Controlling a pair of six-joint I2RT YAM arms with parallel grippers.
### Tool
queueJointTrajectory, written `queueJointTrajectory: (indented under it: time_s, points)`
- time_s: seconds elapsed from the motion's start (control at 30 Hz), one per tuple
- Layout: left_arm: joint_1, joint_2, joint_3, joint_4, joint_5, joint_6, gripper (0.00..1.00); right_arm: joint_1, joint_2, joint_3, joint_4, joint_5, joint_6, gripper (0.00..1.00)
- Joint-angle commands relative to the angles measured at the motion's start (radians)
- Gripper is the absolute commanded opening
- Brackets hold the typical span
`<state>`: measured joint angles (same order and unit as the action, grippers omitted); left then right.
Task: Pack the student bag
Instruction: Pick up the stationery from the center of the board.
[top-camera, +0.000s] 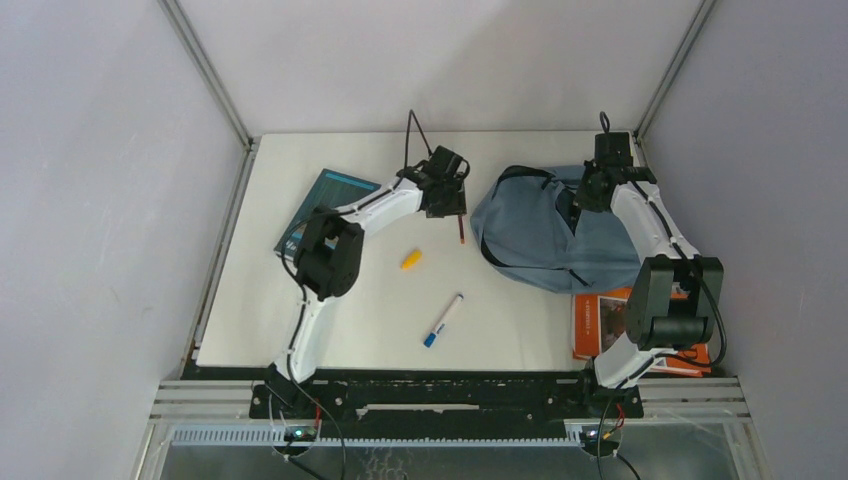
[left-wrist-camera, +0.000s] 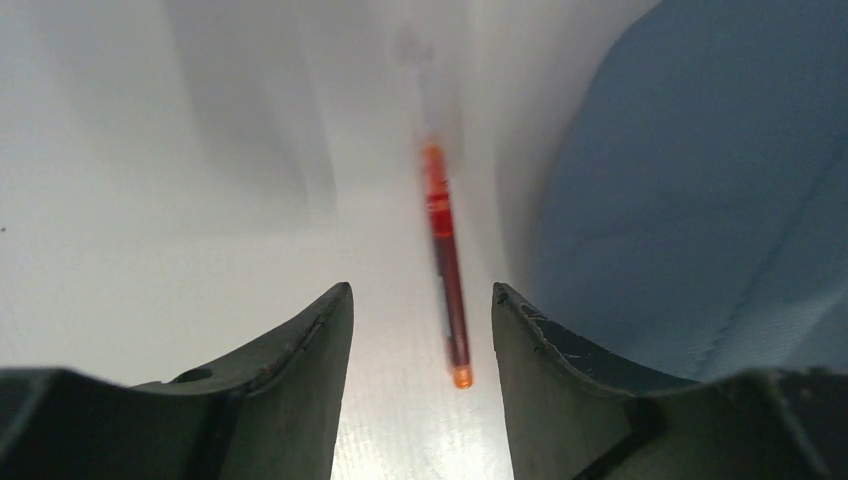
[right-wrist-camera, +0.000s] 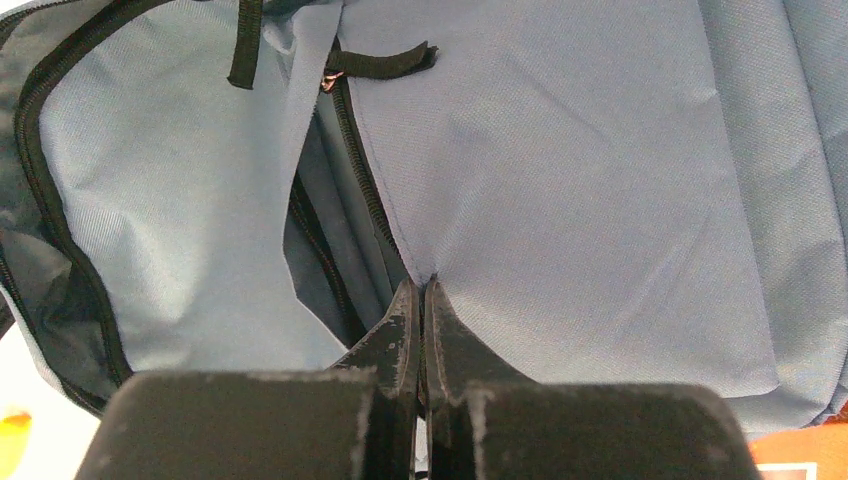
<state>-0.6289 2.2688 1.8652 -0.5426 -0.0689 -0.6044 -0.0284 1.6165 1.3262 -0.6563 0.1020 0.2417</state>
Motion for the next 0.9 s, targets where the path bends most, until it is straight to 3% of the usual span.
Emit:
queueJointTrajectory:
  time_s: [0.0,0.27,0.67,0.87]
  points:
    - [-0.049,0.025,0.108,-0.04,-0.112,0.037,0.58,0.01,-0.014,0.003,0.044,-0.018,0.008,0.0]
    - [-0.078,0.176,0.283,-0.18,-0.223,0.031,0.48,0.025,-0.013,0.003,0.04,-0.012,0.008,0.0]
    - [-0.084,0.178,0.273,-0.232,-0.248,0.027,0.31,0.055,-0.025,0.004,0.034,-0.001,0.01,0.0]
    - [-0.055,0.117,0.192,-0.171,-0.138,0.007,0.06,0.063,-0.033,0.003,0.031,-0.002,0.008,0.0]
